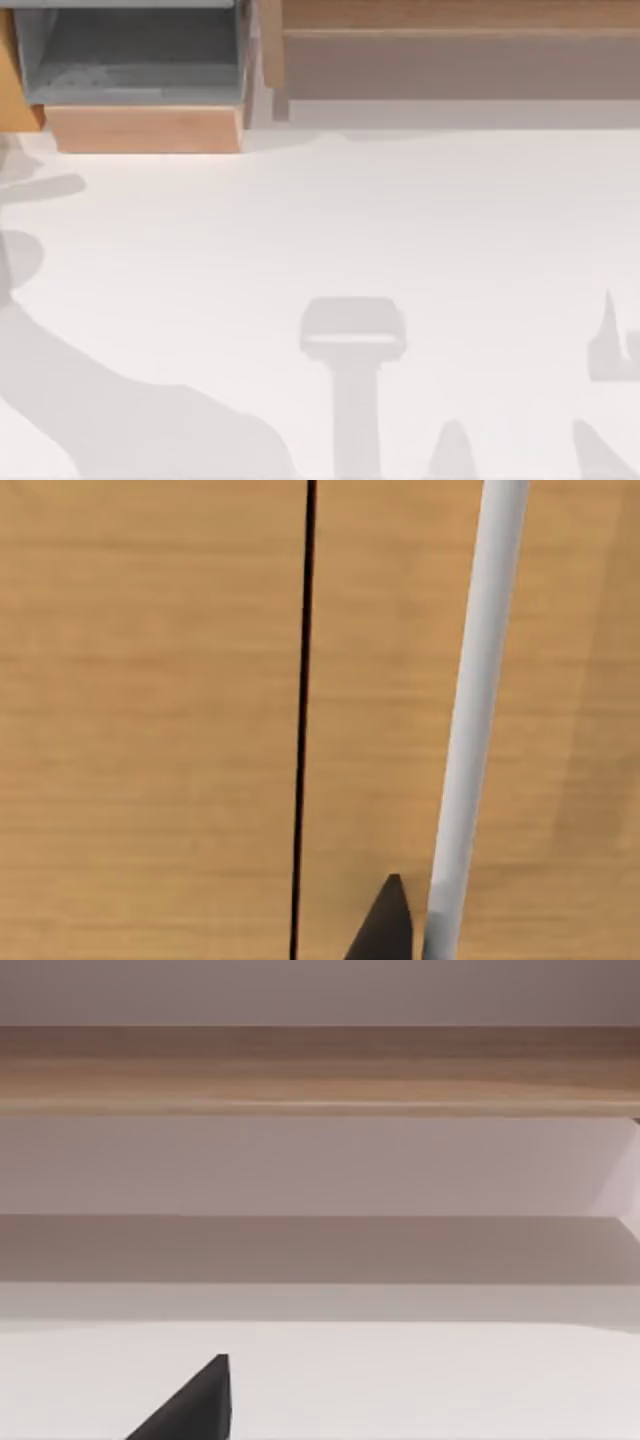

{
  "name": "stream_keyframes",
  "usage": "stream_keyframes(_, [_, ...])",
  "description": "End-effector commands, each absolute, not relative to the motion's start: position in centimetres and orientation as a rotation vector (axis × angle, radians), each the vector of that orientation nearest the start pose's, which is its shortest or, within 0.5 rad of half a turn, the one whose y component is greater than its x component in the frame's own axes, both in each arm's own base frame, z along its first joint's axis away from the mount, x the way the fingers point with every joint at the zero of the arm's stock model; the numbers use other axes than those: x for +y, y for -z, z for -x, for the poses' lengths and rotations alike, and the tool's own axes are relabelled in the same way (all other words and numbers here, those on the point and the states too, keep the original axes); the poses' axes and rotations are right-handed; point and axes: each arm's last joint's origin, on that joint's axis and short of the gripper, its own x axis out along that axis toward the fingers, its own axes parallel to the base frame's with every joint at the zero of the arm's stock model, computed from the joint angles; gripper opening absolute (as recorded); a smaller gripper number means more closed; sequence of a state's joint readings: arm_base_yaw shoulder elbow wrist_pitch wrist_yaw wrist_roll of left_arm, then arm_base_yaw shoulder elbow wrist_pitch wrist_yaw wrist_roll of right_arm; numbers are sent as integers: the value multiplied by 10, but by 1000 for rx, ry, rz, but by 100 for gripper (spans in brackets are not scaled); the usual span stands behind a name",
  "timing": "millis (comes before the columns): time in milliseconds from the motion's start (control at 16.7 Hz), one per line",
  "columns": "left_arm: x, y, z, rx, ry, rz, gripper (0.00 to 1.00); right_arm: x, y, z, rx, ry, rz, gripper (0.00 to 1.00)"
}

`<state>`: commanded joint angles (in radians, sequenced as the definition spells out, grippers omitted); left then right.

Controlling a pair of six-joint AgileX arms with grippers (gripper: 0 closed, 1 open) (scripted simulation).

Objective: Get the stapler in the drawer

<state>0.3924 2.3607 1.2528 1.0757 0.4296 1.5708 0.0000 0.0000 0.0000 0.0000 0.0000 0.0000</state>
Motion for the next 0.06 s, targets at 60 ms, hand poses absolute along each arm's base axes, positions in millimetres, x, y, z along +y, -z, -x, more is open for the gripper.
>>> stream_keyframes(60, [173, -90, -439, 12, 28, -1548, 100, -1, -160, -106, 0, 0, 0, 100])
